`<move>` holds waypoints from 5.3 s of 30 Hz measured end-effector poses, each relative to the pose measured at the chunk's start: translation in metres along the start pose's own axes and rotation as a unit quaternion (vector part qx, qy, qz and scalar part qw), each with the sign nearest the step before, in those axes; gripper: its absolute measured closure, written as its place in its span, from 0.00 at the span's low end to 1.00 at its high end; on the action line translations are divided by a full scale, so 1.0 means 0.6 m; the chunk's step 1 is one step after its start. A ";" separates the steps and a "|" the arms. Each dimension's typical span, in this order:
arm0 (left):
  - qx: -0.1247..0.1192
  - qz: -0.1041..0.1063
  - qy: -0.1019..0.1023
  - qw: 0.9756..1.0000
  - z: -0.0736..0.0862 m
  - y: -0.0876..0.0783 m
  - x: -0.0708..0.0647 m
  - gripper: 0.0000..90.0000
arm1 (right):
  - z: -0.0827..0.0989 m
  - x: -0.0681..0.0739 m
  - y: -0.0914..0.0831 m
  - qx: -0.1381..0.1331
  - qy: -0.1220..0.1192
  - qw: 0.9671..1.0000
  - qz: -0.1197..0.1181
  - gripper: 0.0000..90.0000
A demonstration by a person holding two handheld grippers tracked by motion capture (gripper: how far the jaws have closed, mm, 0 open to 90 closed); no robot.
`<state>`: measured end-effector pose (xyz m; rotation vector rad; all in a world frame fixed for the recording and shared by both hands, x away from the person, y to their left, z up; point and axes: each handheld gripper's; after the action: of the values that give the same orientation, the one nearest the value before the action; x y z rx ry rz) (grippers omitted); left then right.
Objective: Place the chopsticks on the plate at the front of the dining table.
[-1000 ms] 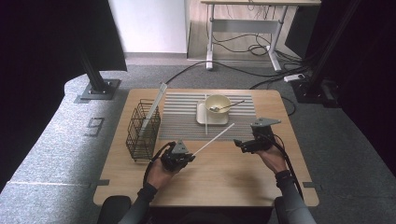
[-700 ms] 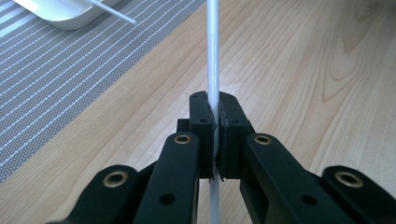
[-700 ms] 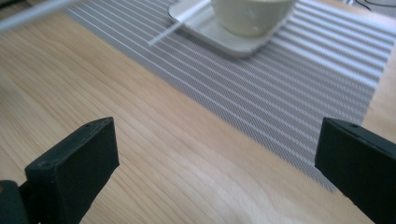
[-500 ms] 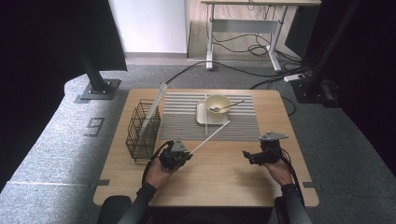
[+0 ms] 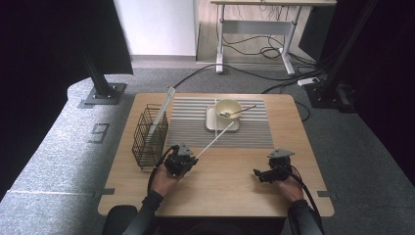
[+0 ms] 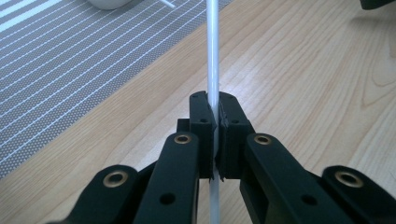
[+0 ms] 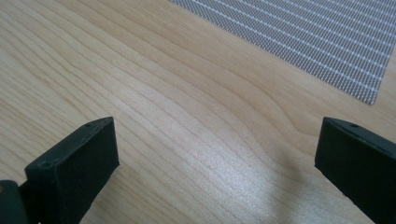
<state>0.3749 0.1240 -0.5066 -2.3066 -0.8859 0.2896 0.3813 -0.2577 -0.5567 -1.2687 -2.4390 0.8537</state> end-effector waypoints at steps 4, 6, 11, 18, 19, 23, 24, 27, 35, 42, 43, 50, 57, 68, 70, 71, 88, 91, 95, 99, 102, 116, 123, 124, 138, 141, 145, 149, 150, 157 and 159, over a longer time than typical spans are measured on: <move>0.002 -0.011 -0.005 1.000 0.000 0.001 0.004 0.96 | 0.008 -0.002 0.006 0.004 0.000 1.000 -0.004 0.00; 0.002 -0.015 -0.008 1.000 0.000 0.001 0.007 0.96 | 0.008 -0.002 0.008 0.011 0.003 1.000 -0.007 0.00; 0.003 -0.028 -0.017 0.999 -0.001 0.002 0.014 0.96 | 0.008 -0.006 0.009 0.015 0.011 1.000 -0.010 0.00; 0.011 -0.041 -0.034 0.999 -0.001 0.009 0.025 0.96 | 0.008 -0.006 0.009 0.015 0.012 1.000 -0.010 0.00; 0.011 -0.043 -0.035 0.998 -0.001 0.011 0.026 0.96 | 0.008 -0.006 0.009 0.015 0.012 1.000 -0.010 0.00; 0.016 -0.052 -0.036 0.998 -0.005 0.016 0.028 0.96 | 0.008 -0.006 0.009 0.015 0.012 1.000 -0.011 0.00; 0.016 -0.053 -0.037 0.998 -0.007 0.017 0.029 0.96 | 0.008 -0.006 0.009 0.015 0.011 1.000 -0.011 0.00; 0.017 -0.062 -0.041 0.997 -0.013 0.021 0.033 0.96 | 0.008 -0.006 0.009 0.015 0.011 1.000 -0.011 0.00; 0.015 -0.079 -0.049 0.996 -0.037 0.029 0.047 0.96 | 0.008 -0.006 0.009 0.015 0.011 1.000 -0.011 0.00; 0.025 -0.092 -0.058 0.994 -0.056 0.042 0.061 0.96 | 0.008 -0.006 0.009 0.015 0.011 1.000 -0.011 0.00; 0.026 -0.094 -0.062 0.993 -0.058 0.045 0.064 0.96 | 0.008 -0.006 0.009 0.015 0.011 1.000 -0.011 0.00; 0.032 -0.104 -0.074 0.991 -0.067 0.061 0.081 0.96 | 0.008 -0.006 0.009 0.015 0.012 1.000 -0.011 0.00; 0.037 -0.116 -0.079 0.989 -0.076 0.073 0.097 0.96 | 0.008 -0.006 0.009 0.015 0.011 1.000 -0.011 0.00; 0.044 -0.126 -0.079 0.988 -0.096 0.094 0.119 0.96 | 0.008 -0.006 0.009 0.015 0.011 1.000 -0.011 0.00; 0.045 -0.128 -0.080 0.988 -0.099 0.100 0.123 0.96 | 0.008 -0.006 0.009 0.015 0.011 1.000 -0.011 0.00; 0.046 -0.128 -0.081 0.987 -0.100 0.103 0.125 0.96 | 0.008 -0.006 0.009 0.015 0.011 1.000 -0.011 0.00; 0.082 -0.131 -0.080 0.985 -0.105 0.162 0.148 0.96 | 0.008 -0.006 0.009 0.015 0.011 1.000 -0.011 0.00; 0.090 -0.131 -0.078 0.984 -0.106 0.175 0.150 0.96 | 0.008 -0.006 0.009 0.015 0.011 1.000 -0.011 0.00; 0.097 -0.131 -0.077 0.984 -0.107 0.186 0.152 0.96 | 0.008 -0.006 0.009 0.015 0.011 1.000 -0.011 0.00; 0.102 -0.130 -0.076 0.983 -0.107 0.196 0.152 0.96 | 0.008 -0.006 0.009 0.015 0.011 1.000 -0.011 0.00; 0.102 -0.128 -0.075 0.984 -0.108 0.203 0.151 0.96 | 0.008 -0.006 0.010 0.015 0.011 1.000 -0.012 0.00; 0.103 -0.123 -0.070 0.985 -0.118 0.220 0.142 0.95 | 0.008 -0.006 0.011 0.013 0.010 1.000 -0.012 0.00; 0.098 -0.116 -0.064 0.986 -0.119 0.221 0.134 0.93 | 0.008 -0.006 0.011 0.013 0.010 1.000 -0.012 0.00; 0.097 -0.115 -0.063 0.987 -0.119 0.222 0.133 0.92 | 0.008 -0.006 0.011 0.013 0.010 1.000 -0.012 0.00; 0.082 -0.081 -0.066 0.991 -0.122 0.226 0.119 0.85 | 0.008 -0.006 0.010 0.013 0.010 1.000 -0.012 0.00; 0.076 -0.076 -0.069 0.992 -0.124 0.227 0.116 0.79 | 0.008 -0.006 0.010 0.013 0.010 1.000 -0.012 0.00; 0.068 -0.068 -0.073 0.993 -0.128 0.227 0.113 0.74 | 0.008 -0.006 0.011 0.013 0.010 1.000 -0.012 0.00; 0.062 -0.063 -0.083 0.993 -0.131 0.226 0.114 0.71 | 0.008 -0.006 0.011 0.013 0.010 1.000 -0.012 0.00; 0.060 -0.062 -0.086 0.993 -0.132 0.225 0.115 0.70 | 0.008 -0.006 0.011 0.013 0.010 1.000 -0.012 0.00; 0.048 -0.056 -0.108 0.991 -0.136 0.225 0.121 0.66 | 0.008 -0.006 0.010 0.014 0.009 1.000 -0.013 0.00; 0.045 -0.054 -0.114 0.991 -0.137 0.225 0.122 0.64 | 0.008 -0.006 0.011 0.013 0.010 1.000 -0.013 0.00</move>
<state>0.5339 0.0560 -0.5278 -2.1623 -1.0839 0.5418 0.3852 -0.2594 -0.5641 -1.2284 -2.4154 0.8606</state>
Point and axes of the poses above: each handheld gripper's, and its own axes: y roughly forward along the jaws, z roughly out of its underside, x roughly to its left, and after that the axes turned 5 degrees about -x, right-handed
